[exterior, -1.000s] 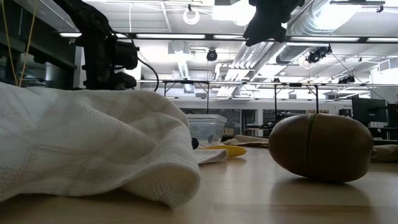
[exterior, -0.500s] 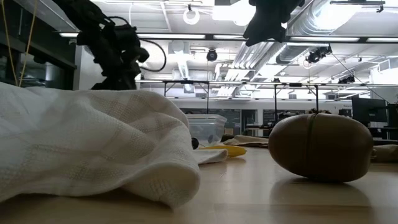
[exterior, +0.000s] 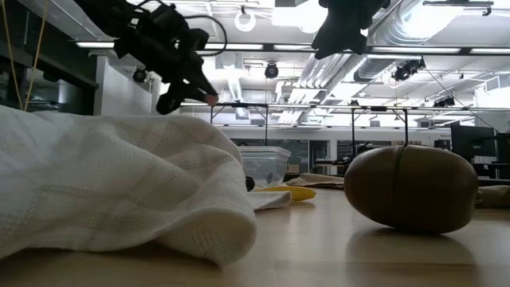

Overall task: Pick and placing Produce into tupperware
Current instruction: Put the pink peach into the transparent bin

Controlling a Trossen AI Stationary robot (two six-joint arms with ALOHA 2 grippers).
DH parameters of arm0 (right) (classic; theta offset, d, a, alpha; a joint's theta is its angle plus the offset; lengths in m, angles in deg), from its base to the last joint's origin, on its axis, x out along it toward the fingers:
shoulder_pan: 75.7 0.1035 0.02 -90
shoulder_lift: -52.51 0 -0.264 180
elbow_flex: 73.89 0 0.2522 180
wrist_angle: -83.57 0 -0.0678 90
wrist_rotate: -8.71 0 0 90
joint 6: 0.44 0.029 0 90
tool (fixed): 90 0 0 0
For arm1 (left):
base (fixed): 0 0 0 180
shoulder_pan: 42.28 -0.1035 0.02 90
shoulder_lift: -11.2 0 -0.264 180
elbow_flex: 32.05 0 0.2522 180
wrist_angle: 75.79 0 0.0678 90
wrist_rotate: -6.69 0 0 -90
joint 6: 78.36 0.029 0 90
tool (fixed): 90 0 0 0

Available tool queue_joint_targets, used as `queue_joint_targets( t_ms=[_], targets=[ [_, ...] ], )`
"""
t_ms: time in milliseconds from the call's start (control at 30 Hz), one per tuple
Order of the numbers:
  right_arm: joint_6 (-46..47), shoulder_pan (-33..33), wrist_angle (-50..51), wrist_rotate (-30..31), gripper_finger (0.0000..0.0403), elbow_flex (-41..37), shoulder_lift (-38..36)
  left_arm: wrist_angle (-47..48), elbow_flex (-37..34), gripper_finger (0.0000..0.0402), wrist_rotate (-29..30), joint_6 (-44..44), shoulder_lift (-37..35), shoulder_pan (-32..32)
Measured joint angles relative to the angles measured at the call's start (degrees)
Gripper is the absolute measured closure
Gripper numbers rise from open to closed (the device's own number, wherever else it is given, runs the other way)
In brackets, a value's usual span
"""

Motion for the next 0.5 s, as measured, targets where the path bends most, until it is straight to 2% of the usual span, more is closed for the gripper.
queue_joint_targets(
  t_ms=[333,500],
  targets=[
    [0.0,0.0,0.0,0.0,0.0269,0.0,0.0,-9.8,0.0,0.0344,11.6,3.5,0.0,5.8],
    [0.0,0.0,0.0,0.0,0.0269,0.0,0.0,-12.9,0.0,0.0344,19.7,7.2,0.0,8.0]
  ],
)
